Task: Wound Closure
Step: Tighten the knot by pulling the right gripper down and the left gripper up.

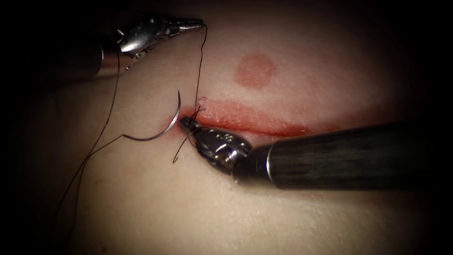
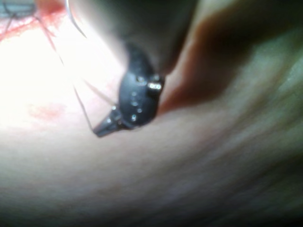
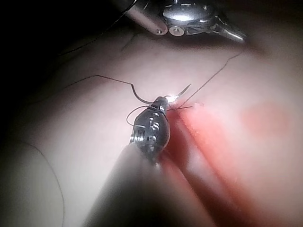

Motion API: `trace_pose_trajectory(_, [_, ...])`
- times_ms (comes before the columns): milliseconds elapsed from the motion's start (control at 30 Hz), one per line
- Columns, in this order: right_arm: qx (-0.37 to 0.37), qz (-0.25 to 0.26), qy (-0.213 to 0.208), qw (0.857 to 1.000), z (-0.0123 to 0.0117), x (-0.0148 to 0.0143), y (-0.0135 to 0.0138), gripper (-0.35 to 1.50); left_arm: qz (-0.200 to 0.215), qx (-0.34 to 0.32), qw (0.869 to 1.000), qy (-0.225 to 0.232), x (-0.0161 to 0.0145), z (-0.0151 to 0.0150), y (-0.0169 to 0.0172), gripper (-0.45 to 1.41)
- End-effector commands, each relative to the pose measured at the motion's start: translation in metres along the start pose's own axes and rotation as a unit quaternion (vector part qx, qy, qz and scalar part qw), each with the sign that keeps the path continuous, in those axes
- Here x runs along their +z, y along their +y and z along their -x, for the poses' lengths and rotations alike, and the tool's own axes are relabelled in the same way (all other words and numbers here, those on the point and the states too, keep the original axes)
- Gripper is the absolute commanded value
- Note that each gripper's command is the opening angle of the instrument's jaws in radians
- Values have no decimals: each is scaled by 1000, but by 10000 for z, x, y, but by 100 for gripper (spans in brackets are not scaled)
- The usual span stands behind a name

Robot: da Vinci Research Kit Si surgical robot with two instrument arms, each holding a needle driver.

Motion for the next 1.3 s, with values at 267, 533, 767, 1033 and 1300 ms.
trace_pose_trajectory(267, [-16, -23, -11, 1000, 18, -6, -25, -35, -4, 5, 1000, 1, 5, 1, -21, -35])
trace_pose_trajectory(533, [-21, -32, -13, 999, 17, -16, -34, -35, -14, 13, 1000, 0, -1, -9, -41, -35])
trace_pose_trajectory(767, [-31, -44, -18, 998, 19, -32, -45, -35, -21, 17, 1000, -2, -4, -9, -53, -35])
trace_pose_trajectory(1033, [-54, -63, -36, 996, 18, -56, -66, -35, -30, 16, 999, -4, -7, -8, -70, -35])
trace_pose_trajectory(1300, [-98, -64, -57, 992, 12, -77, -60, -35, -34, 21, 999, -8, -8, -8, -76, -35])
